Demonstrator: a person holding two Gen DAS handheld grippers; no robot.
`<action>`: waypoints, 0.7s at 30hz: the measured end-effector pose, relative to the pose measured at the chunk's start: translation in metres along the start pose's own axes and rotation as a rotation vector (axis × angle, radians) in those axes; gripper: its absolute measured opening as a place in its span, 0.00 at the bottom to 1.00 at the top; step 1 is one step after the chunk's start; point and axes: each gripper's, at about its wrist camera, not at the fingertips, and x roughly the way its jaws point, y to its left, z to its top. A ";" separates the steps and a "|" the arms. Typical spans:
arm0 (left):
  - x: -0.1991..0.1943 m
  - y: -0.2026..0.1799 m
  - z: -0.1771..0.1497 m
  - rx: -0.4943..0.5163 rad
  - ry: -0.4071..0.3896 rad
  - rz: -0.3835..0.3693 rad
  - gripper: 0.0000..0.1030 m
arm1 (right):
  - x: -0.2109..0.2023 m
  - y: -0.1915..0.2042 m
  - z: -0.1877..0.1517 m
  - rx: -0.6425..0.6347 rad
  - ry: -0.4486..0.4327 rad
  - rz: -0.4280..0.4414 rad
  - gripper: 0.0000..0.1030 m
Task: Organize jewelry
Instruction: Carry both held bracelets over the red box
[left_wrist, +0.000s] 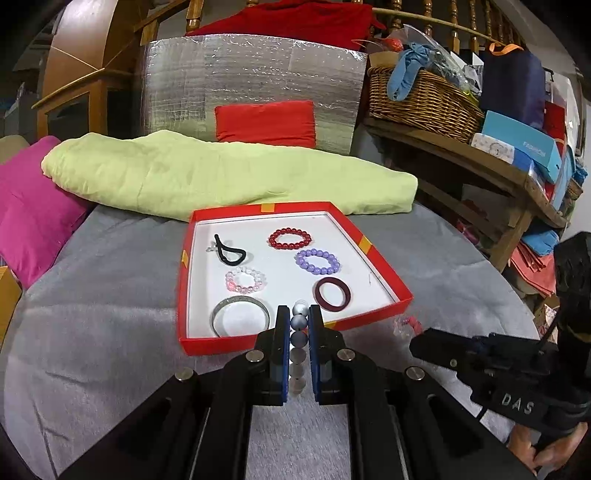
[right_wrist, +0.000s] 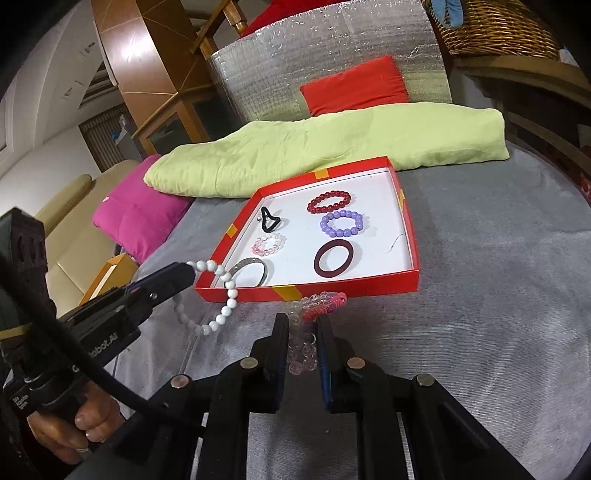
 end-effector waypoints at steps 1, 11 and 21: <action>0.001 0.000 0.001 -0.002 -0.001 0.003 0.10 | 0.001 0.000 0.000 0.001 0.003 0.002 0.15; 0.008 0.007 0.013 -0.033 -0.023 0.025 0.10 | 0.010 0.003 0.006 0.020 0.004 0.000 0.15; 0.016 0.008 0.023 -0.063 -0.038 0.025 0.10 | 0.008 -0.002 0.021 0.054 -0.030 0.003 0.15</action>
